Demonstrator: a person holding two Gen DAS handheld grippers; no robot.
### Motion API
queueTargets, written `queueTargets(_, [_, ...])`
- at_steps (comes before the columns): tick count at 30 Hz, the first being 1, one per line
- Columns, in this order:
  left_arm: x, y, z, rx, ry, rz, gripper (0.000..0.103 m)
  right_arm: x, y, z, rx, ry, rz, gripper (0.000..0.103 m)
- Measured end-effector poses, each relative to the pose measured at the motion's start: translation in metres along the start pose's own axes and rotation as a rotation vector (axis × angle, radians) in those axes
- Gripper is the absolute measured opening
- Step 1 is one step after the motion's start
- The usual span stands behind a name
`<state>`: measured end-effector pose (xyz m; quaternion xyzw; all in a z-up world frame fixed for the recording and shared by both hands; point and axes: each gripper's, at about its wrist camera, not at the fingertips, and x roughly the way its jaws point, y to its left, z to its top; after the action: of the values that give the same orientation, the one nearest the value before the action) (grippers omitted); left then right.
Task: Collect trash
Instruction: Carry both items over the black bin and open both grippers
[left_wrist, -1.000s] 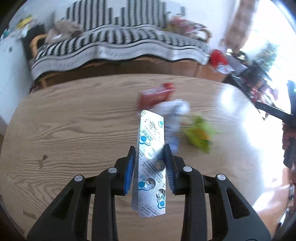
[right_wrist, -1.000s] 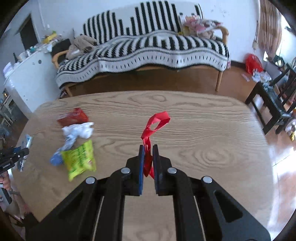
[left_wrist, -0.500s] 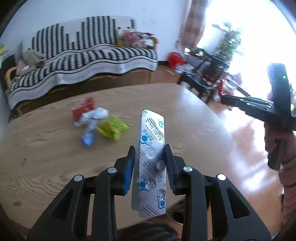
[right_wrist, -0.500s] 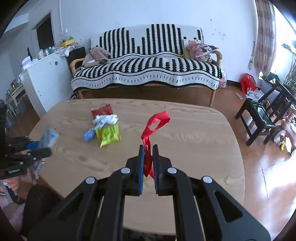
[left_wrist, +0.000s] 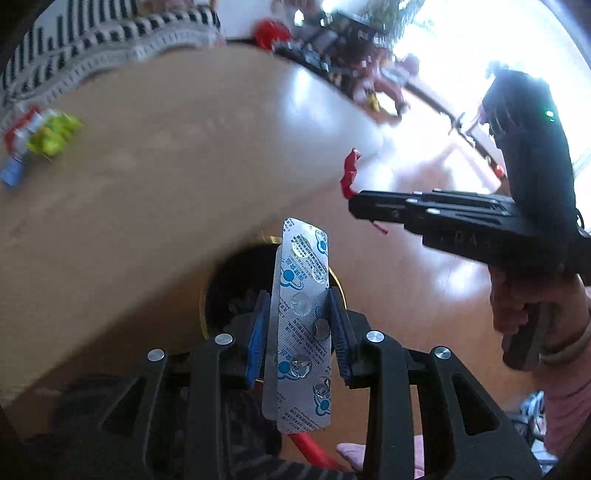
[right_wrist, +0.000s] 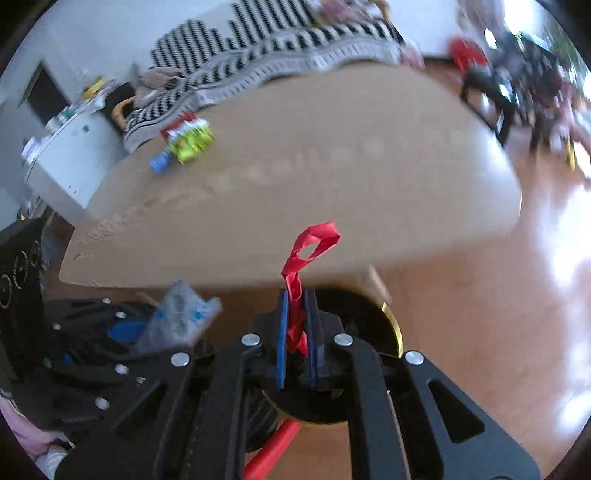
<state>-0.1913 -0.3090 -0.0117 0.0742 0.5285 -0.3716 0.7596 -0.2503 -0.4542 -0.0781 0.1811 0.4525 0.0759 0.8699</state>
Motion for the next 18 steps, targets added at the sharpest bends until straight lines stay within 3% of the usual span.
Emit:
queueTargets(7, [0.088, 0.014, -0.03, -0.021, 0.197, 0.031, 0.031, 0.066, -0.043, -0.057, 0.238, 0.101, 0.039, 0.009])
queueTargets(18, [0.088, 0.023, -0.031, -0.065, 0.178, 0.008, 0.031, 0.077, -0.046, -0.061, 0.307, 0.098, 0.062, 0.009])
